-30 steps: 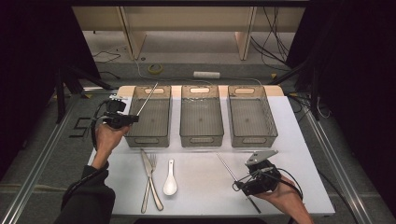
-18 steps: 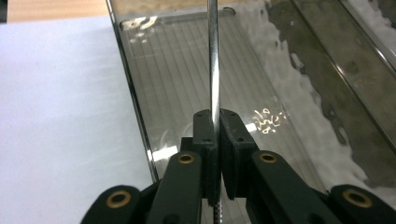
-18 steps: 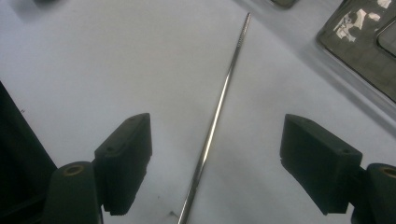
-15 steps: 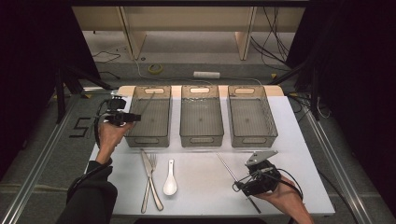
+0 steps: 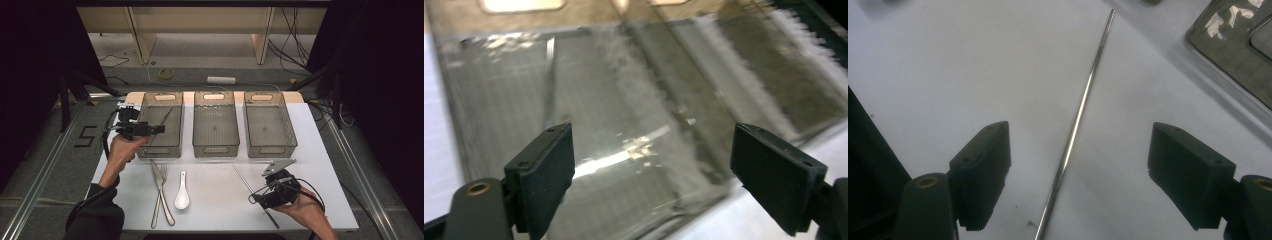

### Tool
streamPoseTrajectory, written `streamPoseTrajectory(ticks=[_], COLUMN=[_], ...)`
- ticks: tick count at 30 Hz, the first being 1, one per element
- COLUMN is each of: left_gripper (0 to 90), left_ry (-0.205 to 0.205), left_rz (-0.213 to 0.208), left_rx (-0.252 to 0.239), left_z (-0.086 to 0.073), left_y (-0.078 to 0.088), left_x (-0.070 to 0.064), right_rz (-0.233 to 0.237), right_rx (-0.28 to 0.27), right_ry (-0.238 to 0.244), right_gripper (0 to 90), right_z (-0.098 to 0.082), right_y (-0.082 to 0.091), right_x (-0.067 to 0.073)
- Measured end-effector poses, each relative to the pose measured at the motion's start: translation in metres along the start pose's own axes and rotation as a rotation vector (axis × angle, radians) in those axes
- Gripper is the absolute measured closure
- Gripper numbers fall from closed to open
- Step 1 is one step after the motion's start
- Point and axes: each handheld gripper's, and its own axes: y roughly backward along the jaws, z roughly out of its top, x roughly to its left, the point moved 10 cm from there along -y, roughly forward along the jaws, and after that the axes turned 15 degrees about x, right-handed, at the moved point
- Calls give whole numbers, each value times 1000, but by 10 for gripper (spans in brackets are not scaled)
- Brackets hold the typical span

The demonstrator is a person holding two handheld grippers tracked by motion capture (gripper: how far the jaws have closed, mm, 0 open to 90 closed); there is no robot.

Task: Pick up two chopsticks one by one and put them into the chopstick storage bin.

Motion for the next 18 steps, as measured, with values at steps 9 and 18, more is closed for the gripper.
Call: streamPoseTrajectory(ticks=[9, 18], left_gripper=[156, 154], left_ry=[-88, -190], left_rz=[-74, -79], left_rx=[-83, -137], left_z=[-27, -53], left_y=[8, 16], left_x=[-40, -79], right_rz=[-8, -6], right_rx=[136, 213], right_ry=[12, 2], right_gripper=[277, 318], right_z=[-5, -5], right_y=[-4, -7], right_x=[-4, -10])
